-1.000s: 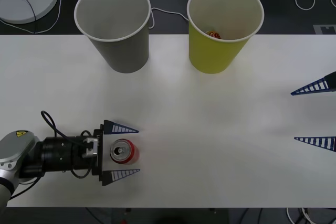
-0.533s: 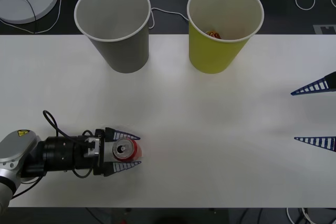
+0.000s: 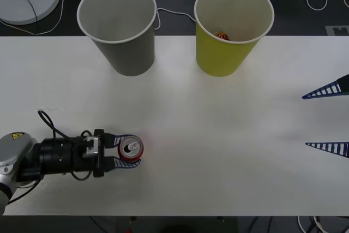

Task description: Put the can into the green bin and the plastic bottle into the gray bin

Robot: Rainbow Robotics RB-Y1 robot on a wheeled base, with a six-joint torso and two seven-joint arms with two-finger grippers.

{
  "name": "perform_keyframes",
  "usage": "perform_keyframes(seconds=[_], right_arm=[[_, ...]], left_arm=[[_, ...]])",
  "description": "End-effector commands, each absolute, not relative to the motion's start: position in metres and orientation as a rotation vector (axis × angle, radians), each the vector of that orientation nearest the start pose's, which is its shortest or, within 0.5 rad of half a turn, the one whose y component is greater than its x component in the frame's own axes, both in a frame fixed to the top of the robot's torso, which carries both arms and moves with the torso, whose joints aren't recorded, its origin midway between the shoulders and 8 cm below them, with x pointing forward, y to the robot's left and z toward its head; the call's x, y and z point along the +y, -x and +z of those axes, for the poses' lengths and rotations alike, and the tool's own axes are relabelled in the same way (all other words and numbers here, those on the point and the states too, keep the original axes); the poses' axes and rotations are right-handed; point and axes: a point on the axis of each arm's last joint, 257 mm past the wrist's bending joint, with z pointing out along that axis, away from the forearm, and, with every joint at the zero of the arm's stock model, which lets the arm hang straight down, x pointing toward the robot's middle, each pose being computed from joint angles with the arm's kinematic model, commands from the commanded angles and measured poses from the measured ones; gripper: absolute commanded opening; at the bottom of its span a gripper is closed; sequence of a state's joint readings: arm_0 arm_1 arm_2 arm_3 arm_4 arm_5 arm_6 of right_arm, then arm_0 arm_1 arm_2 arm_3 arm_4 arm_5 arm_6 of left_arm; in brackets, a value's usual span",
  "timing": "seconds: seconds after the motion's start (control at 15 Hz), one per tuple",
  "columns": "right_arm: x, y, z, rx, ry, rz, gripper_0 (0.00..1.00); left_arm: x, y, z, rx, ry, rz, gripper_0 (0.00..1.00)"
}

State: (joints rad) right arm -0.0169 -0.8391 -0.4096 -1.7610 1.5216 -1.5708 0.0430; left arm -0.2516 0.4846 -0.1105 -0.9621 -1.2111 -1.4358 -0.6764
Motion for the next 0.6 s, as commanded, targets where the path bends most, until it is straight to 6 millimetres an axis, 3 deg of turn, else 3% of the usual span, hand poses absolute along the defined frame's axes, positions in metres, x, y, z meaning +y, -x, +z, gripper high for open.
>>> perform_keyframes(seconds=[0.07,0.6], right_arm=[[-0.319,-0.369,-0.169,1.531,1.691,0.201,1.00],[-0.319,-0.369,-0.169,1.531,1.691,0.201,1.00]], left_arm=[[0.146,-0.377,-0.306,1.244,-1.409,-0.763,0.00],[0.194,-0.398,-0.263,1.482,-1.493,-0.695,0.00]])
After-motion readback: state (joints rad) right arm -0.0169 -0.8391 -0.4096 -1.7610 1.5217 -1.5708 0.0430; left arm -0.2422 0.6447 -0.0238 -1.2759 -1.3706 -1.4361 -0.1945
